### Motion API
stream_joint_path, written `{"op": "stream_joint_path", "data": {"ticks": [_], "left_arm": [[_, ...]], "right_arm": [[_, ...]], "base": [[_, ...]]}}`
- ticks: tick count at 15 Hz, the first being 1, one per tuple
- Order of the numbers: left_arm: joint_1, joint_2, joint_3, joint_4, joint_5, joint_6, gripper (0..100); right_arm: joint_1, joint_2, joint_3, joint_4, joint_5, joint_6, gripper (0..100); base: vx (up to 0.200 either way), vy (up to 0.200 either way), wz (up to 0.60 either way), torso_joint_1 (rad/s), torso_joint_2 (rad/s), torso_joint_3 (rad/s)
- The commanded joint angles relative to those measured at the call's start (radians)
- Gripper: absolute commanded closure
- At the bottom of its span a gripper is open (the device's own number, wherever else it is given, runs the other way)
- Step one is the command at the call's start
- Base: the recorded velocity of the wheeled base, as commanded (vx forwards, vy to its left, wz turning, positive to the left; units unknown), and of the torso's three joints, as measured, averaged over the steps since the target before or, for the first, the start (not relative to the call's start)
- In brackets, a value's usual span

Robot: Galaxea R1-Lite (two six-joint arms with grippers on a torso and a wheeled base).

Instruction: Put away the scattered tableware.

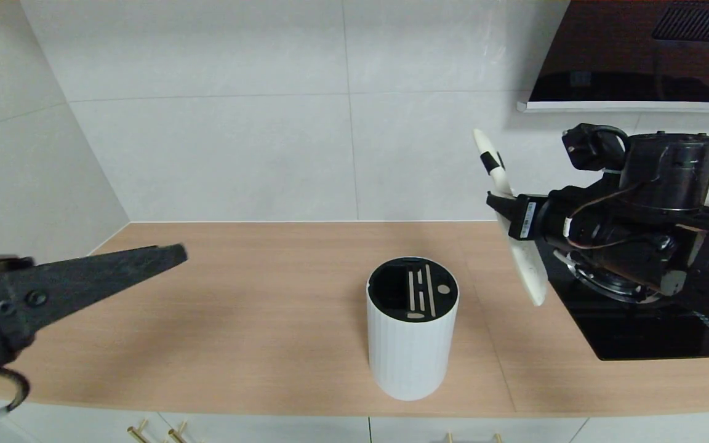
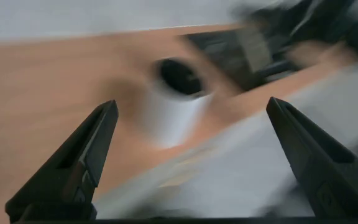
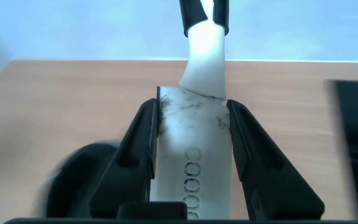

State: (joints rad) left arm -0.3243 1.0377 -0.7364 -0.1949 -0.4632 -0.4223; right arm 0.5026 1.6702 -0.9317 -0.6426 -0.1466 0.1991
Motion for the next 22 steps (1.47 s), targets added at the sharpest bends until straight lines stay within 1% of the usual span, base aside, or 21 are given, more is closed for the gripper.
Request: {"op": "stream_joint_path", "data": {"ticks": [1,2,3,4,5,7,9,10,11,12,13,15,18,22], "left_arm": [[-0.125,0.173,0.009,-0.126,-0.003,-0.147,0],[-0.154,0.182,0.023,-0.201,-0.005,-0.219,0],[-0.182,0.185,0.04,-0.256,-0.006,-0.256,0],[-0.21,0.2,0.058,-0.325,-0.006,-0.274,0],[-0.228,0.225,0.068,-0.371,-0.002,-0.276,0],[-0.243,0.3,0.063,-0.433,0.015,-0.269,0],[-0.282,0.386,0.057,-0.5,0.069,-0.269,0],[-0.311,0.455,0.057,-0.571,0.147,-0.265,0],[-0.329,0.504,0.058,-0.626,0.201,-0.243,0],[-0.34,0.558,0.063,-0.69,0.248,-0.219,0],[-0.343,0.588,0.069,-0.744,0.275,-0.214,0],[-0.345,0.614,0.08,-0.827,0.282,-0.216,0],[-0.352,0.618,0.086,-0.839,0.282,-0.214,0],[-0.361,0.608,0.084,-0.842,0.282,-0.216,0]], "right_arm": [[0.103,-0.035,0.031,-0.002,-0.027,0.002,100],[0.146,-0.044,0.044,-0.002,-0.025,0.013,100],[0.18,-0.055,0.051,0.0,-0.019,0.034,100],[0.214,-0.06,0.053,0.0,-0.021,0.049,100],[0.24,-0.067,0.053,0.0,-0.027,0.049,100],[0.291,-0.078,0.062,0.0,-0.03,0.048,100],[0.34,-0.081,0.074,0.0,-0.031,0.048,100],[0.381,-0.078,0.074,0.0,-0.033,0.049,100],[0.415,-0.075,0.08,0.0,-0.037,0.052,100],[0.442,-0.076,0.091,-0.005,-0.036,0.062,100],[0.452,-0.075,0.093,-0.006,-0.036,0.063,100],[0.473,-0.073,0.096,-0.006,-0.034,0.063,100],[0.513,-0.075,0.106,-0.006,-0.034,0.063,100],[0.516,-0.063,0.117,-0.008,-0.036,0.06,100]], "base": [[0.0,0.0,0.0,0.0,0.0,0.0],[0.0,0.0,0.0,0.0,0.0,0.0],[0.0,0.0,0.0,0.0,0.0,0.0],[0.0,0.0,0.0,0.0,0.0,0.0],[0.0,0.0,0.0,0.0,0.0,0.0],[0.0,0.0,0.0,0.0,0.0,0.0],[0.0,0.0,0.0,0.0,0.0,0.0],[0.0,0.0,0.0,0.0,0.0,0.0],[0.0,0.0,0.0,0.0,0.0,0.0],[0.0,0.0,0.0,0.0,0.0,0.0],[0.0,0.0,0.0,0.0,0.0,0.0],[0.0,0.0,0.0,0.0,0.0,0.0],[0.0,0.0,0.0,0.0,0.0,0.0],[0.0,0.0,0.0,0.0,0.0,0.0]]}}
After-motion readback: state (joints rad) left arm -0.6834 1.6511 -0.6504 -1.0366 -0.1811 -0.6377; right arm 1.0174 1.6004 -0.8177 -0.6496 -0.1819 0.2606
